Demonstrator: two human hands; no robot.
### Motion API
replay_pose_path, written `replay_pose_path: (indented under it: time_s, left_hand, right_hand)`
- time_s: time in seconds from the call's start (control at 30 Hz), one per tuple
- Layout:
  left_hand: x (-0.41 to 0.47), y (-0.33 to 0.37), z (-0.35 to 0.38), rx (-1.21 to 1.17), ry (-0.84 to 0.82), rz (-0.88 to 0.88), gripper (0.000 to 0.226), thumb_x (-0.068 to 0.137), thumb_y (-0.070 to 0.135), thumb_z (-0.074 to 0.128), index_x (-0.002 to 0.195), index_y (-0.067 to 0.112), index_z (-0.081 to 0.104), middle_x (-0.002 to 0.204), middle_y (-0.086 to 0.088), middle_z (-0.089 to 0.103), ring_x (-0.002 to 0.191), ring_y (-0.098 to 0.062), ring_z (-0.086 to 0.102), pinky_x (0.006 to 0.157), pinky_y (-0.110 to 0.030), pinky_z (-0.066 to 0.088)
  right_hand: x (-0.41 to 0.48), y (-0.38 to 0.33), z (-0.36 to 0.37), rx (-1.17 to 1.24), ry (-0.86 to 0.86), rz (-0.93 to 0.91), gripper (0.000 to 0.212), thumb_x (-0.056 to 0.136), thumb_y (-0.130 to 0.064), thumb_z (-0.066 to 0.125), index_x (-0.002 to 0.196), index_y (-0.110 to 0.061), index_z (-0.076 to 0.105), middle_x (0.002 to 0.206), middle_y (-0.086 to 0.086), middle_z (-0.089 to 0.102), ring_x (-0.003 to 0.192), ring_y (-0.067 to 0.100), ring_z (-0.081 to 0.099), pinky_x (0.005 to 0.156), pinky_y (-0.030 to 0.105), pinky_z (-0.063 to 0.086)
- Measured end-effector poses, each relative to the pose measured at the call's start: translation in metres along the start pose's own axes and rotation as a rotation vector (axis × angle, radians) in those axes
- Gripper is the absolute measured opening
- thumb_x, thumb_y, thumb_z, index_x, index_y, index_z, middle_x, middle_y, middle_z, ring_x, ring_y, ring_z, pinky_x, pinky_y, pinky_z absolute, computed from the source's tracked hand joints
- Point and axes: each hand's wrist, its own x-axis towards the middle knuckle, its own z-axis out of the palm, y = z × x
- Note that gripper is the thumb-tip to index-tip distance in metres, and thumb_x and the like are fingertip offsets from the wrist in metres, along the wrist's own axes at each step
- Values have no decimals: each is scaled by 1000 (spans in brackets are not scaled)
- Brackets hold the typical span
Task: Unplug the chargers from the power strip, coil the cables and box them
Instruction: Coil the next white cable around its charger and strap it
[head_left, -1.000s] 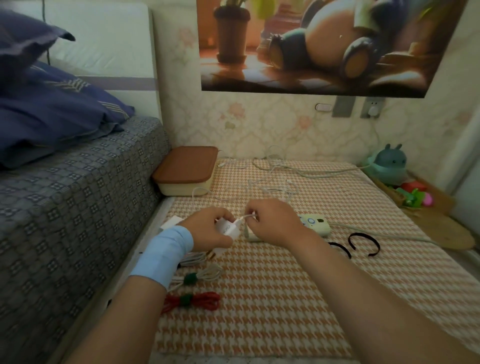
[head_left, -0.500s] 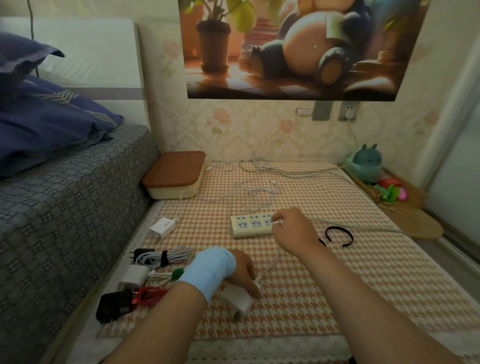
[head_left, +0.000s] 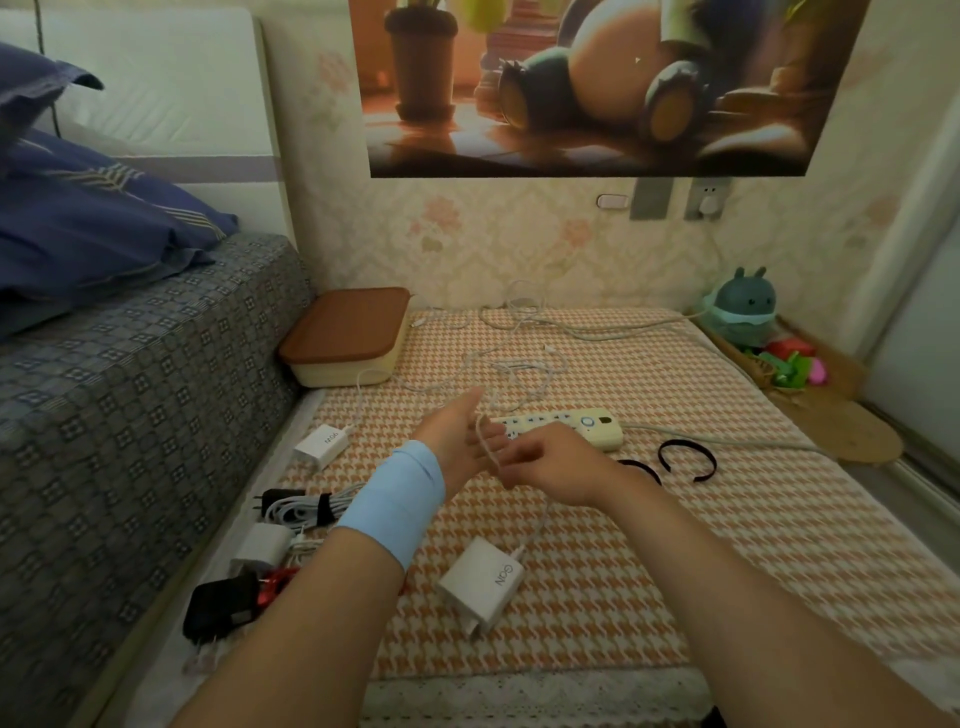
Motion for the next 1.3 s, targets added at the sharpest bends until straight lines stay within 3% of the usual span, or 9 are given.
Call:
replay_pose_path:
  time_s: [0.17, 0.4, 0.47, 0.57, 0.73, 0.87, 1.0, 1.17, 1.3]
  left_hand:
    - [-7, 5, -26, -279, 85, 41, 21, 100, 26, 51, 103, 6, 52, 62, 0, 53, 44, -11, 49, 54, -31, 58]
    - [-63, 19, -30, 640, 9, -113, 30, 100, 17, 42, 81, 5, 63, 55, -5, 37, 47, -19, 35, 68, -40, 51]
    - [-77, 17, -25, 760, -191, -182, 30, 92, 7, 47, 68, 2, 64, 56, -7, 40, 50, -19, 37, 68, -37, 44]
    - [-83, 18, -18, 703, -408, -122, 45, 92, 22, 43, 52, 4, 52, 52, -6, 35, 47, -17, 31, 65, -32, 41]
    - [-66, 24, -33, 761, -244, 48, 63, 101, 44, 41, 55, 4, 56, 52, -8, 41, 49, -22, 46, 76, -36, 53]
    - [-50, 21, -46, 757, -2, 178, 30, 102, 19, 46, 83, 5, 64, 52, -2, 47, 47, -19, 48, 77, -45, 56]
    - [-37, 25, -52, 666, 238, 282, 28, 100, 13, 48, 77, 5, 62, 52, -1, 43, 46, -16, 40, 83, -46, 57]
    - [-31, 29, -42, 196, 415, 223, 33, 103, 11, 40, 73, 4, 54, 56, -7, 45, 40, -19, 42, 75, -47, 56]
    - [-11, 29, -73, 247, 536, 289, 53, 95, 7, 46, 47, 23, 61, 44, 2, 49, 57, -23, 48, 91, -55, 48]
  right_hand:
    - [-18, -9, -2, -42, -215, 36, 4, 86, -21, 79, 87, -22, 82, 87, -10, 78, 84, 11, 73, 83, 32, 60]
    - [-16, -23, 7, 264, 151, 35, 49, 96, -4, 53, 135, -34, 53, 135, -4, 54, 102, 23, 69, 66, 41, 64]
    - [-13, -27, 12, 85, 197, -143, 70, 94, -2, 55, 144, -49, 40, 154, -11, 35, 131, 18, 52, 86, 33, 59]
    - [-11, -32, 22, -268, 150, -348, 70, 93, -15, 68, 145, -52, 41, 167, -13, 12, 152, 6, 5, 117, 30, 17]
    - [-3, -28, 24, -379, 257, -374, 11, 95, -38, 64, 94, -31, 73, 140, -10, 56, 132, 8, 43, 118, 43, 20]
    - [-7, -26, 18, -177, 215, -241, 30, 95, -33, 60, 74, -12, 55, 74, 2, 60, 68, 11, 52, 77, 32, 38]
    - [-11, -30, 11, -216, 191, -146, 21, 91, -38, 65, 77, -22, 60, 66, -4, 61, 57, 9, 52, 54, 27, 40]
    - [-8, -27, 4, -652, 338, -75, 12, 98, -38, 54, 90, -31, 60, 87, -11, 67, 82, 14, 59, 79, 32, 40]
    - [-6, -13, -7, -380, 350, -7, 9, 102, -35, 56, 99, -37, 64, 89, -12, 67, 87, 13, 60, 98, 41, 40]
